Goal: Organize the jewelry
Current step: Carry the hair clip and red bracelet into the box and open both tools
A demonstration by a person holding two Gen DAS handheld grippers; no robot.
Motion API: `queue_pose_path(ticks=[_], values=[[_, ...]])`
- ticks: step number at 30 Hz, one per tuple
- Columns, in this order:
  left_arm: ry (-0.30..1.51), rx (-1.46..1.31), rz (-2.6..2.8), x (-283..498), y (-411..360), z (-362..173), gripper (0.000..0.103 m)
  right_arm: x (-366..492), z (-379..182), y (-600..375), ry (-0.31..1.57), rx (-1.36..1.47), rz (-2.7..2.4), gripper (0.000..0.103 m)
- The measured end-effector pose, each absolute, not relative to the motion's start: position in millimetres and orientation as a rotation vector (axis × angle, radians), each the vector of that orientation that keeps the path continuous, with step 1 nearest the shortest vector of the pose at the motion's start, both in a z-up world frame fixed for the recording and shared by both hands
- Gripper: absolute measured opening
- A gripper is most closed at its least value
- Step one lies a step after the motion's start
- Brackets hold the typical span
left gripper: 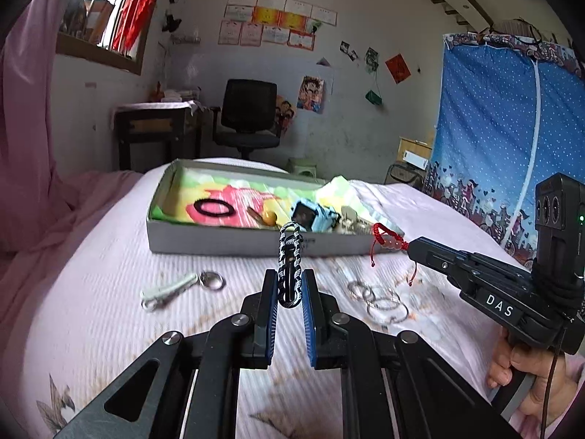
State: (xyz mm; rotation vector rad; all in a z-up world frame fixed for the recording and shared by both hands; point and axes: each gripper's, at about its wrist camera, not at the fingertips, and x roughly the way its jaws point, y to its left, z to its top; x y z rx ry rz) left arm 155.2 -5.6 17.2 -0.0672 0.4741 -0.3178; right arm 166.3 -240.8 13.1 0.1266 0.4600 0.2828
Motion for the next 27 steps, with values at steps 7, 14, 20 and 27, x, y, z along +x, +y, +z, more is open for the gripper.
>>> queue_pose_path(ticks=[7, 14, 20, 27], values=[[0.455, -0.067, -0.301, 177.5, -7.8, 26.1, 0.012, 185.1, 22.6, -233.6, 0.437, 0.116, 0.277, 0.006], [0.431, -0.107, -0.266, 218.2, 6.9, 40.4, 0.012, 224.1, 39.1, -215.5, 0.415, 0.091, 0.283, 0.006], [0.486, -0.147, -0.24, 256.9, 17.9, 37.5, 0.012, 253.9, 36.6, -208.1, 0.448, 0.1, 0.262, 0.006], [0.586, -0.176, -0.246, 283.5, 19.8, 18.2, 0.012, 286.9, 18.6, -204.2, 0.539, 0.112, 0.236, 0.006]])
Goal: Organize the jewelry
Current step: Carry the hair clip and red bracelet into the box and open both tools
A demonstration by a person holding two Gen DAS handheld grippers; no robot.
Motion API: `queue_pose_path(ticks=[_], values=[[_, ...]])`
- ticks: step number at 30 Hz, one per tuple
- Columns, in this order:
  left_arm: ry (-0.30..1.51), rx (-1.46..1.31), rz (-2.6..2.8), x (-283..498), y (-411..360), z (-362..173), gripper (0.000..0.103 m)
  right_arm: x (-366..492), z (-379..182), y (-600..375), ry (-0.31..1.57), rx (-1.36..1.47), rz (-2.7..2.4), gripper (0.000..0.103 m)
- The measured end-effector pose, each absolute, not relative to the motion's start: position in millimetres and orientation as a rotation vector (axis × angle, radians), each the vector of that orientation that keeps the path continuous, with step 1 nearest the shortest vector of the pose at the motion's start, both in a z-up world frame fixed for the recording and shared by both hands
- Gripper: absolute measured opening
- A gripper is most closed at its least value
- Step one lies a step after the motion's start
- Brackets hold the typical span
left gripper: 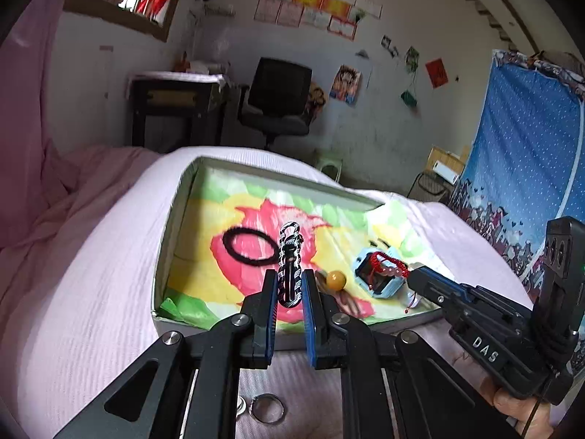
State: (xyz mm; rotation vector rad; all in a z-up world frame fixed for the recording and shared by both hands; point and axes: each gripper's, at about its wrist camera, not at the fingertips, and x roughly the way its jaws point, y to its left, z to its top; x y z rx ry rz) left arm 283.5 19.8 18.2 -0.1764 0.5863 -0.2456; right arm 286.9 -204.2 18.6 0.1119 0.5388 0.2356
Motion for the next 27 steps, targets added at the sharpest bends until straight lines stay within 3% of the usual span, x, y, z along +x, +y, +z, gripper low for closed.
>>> queue_pose_path(ticks=[17, 21, 24, 26, 27], values=[[0.656, -0.2, -0.248, 292.7, 21.1, 4.6, 0.013, 296.3, 0.3, -190.8, 0.65, 0.048, 0.214, 0.007], [0.65, -0.198, -0.258, 288.8, 20.5, 5.1, 0.02, 293.6, 2.1, -190.5, 0.647, 0.041, 0.209, 0.008], [0.63, -0.198, -0.259, 282.9, 22.1, 8.5, 0.032, 289.0, 5.9, -192.1, 0.629, 0.035, 0.188, 0.022], [0.604, -0.203, -0.252, 275.9, 23.4, 11.4, 0.04, 280.6, 11.3, -195.9, 0.594, 0.043, 0.171, 0.042], [0.594, -0.206, -0.25, 273.5, 24.6, 13.3, 0.044, 277.2, 13.8, -198.0, 0.58, 0.048, 0.165, 0.043]])
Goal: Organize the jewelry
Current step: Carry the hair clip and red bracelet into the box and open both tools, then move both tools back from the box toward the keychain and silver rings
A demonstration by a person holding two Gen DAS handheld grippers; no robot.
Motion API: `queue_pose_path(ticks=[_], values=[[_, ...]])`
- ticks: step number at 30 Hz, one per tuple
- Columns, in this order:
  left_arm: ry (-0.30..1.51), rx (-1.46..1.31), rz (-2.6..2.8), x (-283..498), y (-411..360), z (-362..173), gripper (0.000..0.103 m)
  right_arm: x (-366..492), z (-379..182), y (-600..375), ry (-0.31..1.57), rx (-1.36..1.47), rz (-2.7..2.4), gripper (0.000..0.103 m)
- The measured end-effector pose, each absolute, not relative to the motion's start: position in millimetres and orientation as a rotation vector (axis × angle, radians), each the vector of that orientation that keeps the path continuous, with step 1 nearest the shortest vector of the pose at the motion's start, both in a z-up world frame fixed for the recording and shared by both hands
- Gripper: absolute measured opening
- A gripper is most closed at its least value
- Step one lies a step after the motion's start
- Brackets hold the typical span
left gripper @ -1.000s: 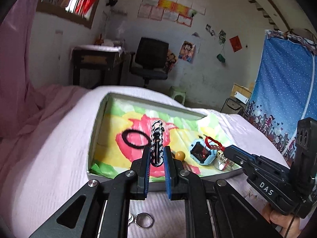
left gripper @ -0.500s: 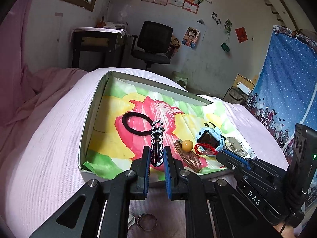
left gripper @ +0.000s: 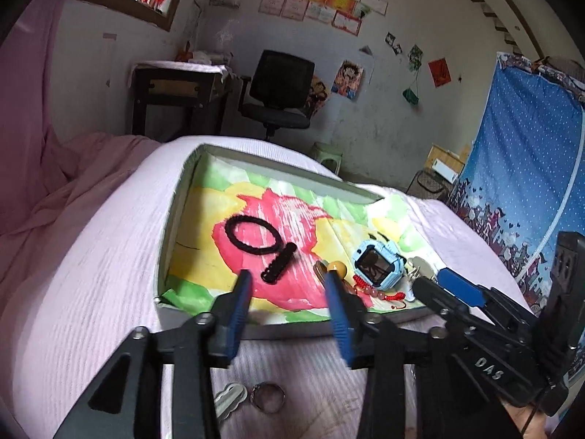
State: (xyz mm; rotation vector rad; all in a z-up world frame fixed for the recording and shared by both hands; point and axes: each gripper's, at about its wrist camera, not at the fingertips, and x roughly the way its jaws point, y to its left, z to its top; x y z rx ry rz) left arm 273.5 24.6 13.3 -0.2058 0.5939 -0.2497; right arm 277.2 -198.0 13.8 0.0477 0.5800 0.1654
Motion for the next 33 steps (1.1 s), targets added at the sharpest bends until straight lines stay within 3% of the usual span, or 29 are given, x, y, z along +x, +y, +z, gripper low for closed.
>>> queue_pose_path(ticks=[4, 9, 12, 14, 18, 33], values=[[0.544, -0.21, -0.244, 258.0, 28.8, 21.8, 0.056, 261.0, 24.6, -209.7, 0.524, 0.076, 0.144, 0.046], [0.48, -0.178, -0.241, 230.0, 29.8, 31.3, 0.086, 230.1, 37.9, -224.8, 0.43, 0.117, 0.134, 0.069], [0.439, -0.143, -0.254, 209.8, 27.6, 36.0, 0.094, 210.0, 43.1, -230.1, 0.377, 0.125, 0.117, 0.087], [0.415, -0.114, -0.247, 196.5, 25.6, 37.8, 0.097, 194.4, 45.5, -234.6, 0.342, 0.135, 0.109, 0.095], [0.378, -0.112, -0.231, 180.1, 26.7, 41.7, 0.1, 173.2, 47.5, -244.3, 0.306, 0.152, 0.099, 0.102], [0.374, -0.087, -0.164, 125.1, 39.2, 30.6, 0.102, 112.1, 34.2, -257.1, 0.314, 0.097, 0.108, 0.102]])
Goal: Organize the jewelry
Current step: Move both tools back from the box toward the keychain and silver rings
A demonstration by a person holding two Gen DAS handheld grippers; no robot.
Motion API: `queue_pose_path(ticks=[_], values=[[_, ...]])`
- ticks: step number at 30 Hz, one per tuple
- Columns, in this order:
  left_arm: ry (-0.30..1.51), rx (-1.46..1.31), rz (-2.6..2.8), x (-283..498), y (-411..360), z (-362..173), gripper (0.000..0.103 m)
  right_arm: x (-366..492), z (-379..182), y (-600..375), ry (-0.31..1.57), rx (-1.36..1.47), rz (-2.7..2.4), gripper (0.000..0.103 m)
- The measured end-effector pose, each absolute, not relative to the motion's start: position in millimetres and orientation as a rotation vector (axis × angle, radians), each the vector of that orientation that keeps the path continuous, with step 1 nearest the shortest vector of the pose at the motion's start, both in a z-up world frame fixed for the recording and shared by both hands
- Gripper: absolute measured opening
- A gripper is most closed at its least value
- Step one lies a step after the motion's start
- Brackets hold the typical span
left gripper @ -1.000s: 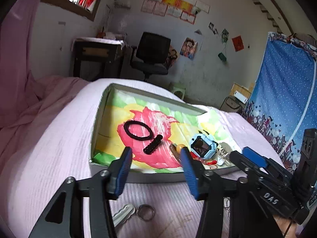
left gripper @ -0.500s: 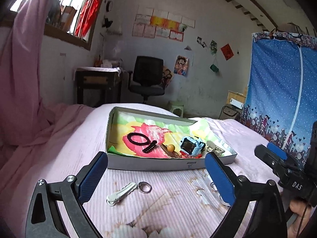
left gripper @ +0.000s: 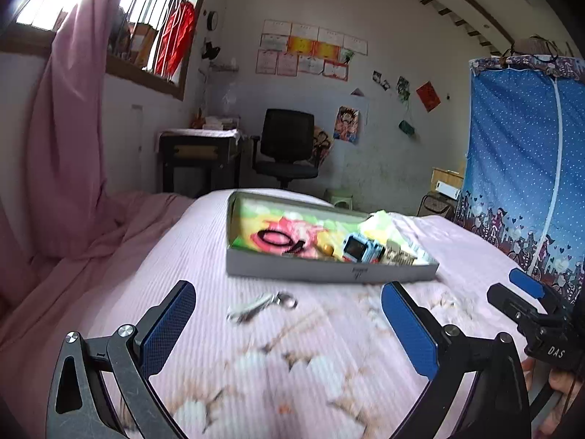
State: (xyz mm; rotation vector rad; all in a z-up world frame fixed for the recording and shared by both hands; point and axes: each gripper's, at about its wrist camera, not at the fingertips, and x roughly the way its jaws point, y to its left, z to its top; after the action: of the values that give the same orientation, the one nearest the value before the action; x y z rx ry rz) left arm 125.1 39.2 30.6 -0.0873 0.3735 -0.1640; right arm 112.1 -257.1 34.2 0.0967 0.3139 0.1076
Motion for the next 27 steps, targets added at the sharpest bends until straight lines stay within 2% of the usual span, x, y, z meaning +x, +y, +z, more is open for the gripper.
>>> queue_pose_path(ticks=[27], values=[[0.52, 0.029, -0.117, 140.7, 31.8, 1.8, 0.102, 139.7, -6.1, -240.7, 0.554, 0.081, 0.175, 0.102]])
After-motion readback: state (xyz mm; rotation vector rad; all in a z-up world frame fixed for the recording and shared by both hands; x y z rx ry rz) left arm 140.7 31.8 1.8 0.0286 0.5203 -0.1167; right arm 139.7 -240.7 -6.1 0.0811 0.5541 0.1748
